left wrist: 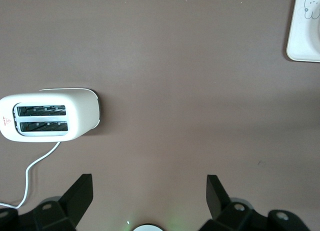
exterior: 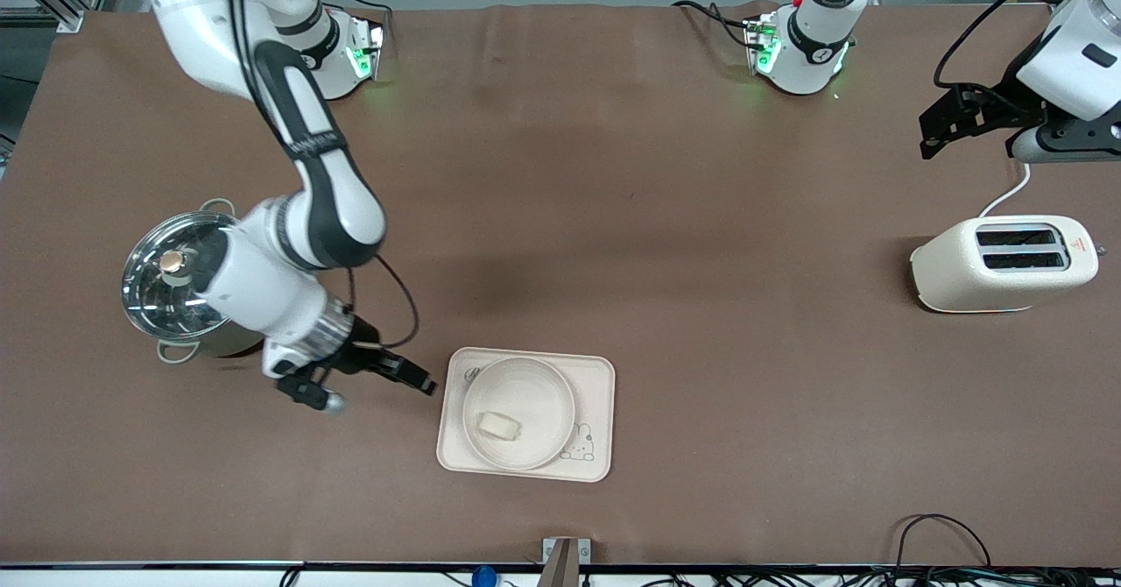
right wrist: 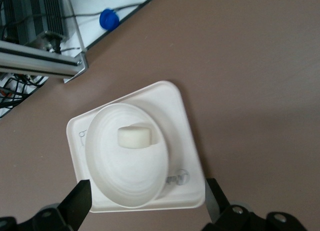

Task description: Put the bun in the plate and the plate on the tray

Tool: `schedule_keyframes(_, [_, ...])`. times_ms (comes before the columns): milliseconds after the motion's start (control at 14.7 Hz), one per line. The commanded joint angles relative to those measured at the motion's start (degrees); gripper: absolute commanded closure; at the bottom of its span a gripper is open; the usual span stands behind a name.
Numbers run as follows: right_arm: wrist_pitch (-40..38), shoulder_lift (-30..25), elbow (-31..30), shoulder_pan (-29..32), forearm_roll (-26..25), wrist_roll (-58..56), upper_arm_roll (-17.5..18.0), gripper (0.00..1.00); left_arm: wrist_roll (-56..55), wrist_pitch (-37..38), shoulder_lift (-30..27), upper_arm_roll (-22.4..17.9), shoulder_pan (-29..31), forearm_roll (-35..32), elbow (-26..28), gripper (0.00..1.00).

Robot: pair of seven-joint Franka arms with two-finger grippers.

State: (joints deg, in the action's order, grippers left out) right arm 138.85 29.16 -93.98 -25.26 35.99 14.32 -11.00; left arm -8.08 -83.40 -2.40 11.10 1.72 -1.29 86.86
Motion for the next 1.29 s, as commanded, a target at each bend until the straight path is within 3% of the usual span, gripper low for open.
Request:
schedule_keyframes(0, [-9.8, -12.1, -8.3, 1.0, -8.9, -0.3, -3.9, 0.00, 1.2, 0.0, -1.0, 0.2, 0.4, 0.9, 0.1, 0.00])
schedule_keyframes(136, [-23.1, -16.4, -4.7, 1.4, -20.3, -0.5, -8.1, 0.00, 1.3, 0.0, -1.0, 0.2, 0.4, 0.9, -0.2, 0.00])
schedule_keyframes(272, [-29.2, -21.1, -3.3, 2.5, -30.6, -1.9, -9.7, 0.00, 1.3, 0.1, -1.1, 0.2, 0.4, 0.9, -0.2, 0.00])
schedule_keyframes(408, [-33.8, -24.7, -2.2, 6.3, -33.0, -7.3, -8.8, 0.00, 2.0, 0.2, -1.2, 0.2, 0.4, 0.9, -0.2, 0.00])
schedule_keyframes(544, [-40.1, -26.1, 1.2, 15.8, -33.8, -10.6, -2.2, 0.00, 2.0, 0.3, -1.3, 0.2, 0.4, 0.9, -0.2, 0.00])
schedule_keyframes(748, [-43.6, -30.5, 1.9, 31.8, -41.2, -15.6, 13.6, 0.00, 2.1, 0.7, -1.4, 0.2, 0.4, 0.9, -0.2, 0.00])
schedule_keyframes(816, [-45.1, -31.4, 2.0, 34.3, -41.6, -17.0, 15.8, 0.00, 2.2, 0.7, -1.4, 0.3, 0.4, 0.9, -0.2, 0.00])
schedule_keyframes(1224, [-49.5, -31.6, 5.1, 32.4, -41.2, -17.0, 13.5, 0.00, 2.0, 0.8, -0.5, 0.2, 0.1, 0.3, -2.3, 0.00])
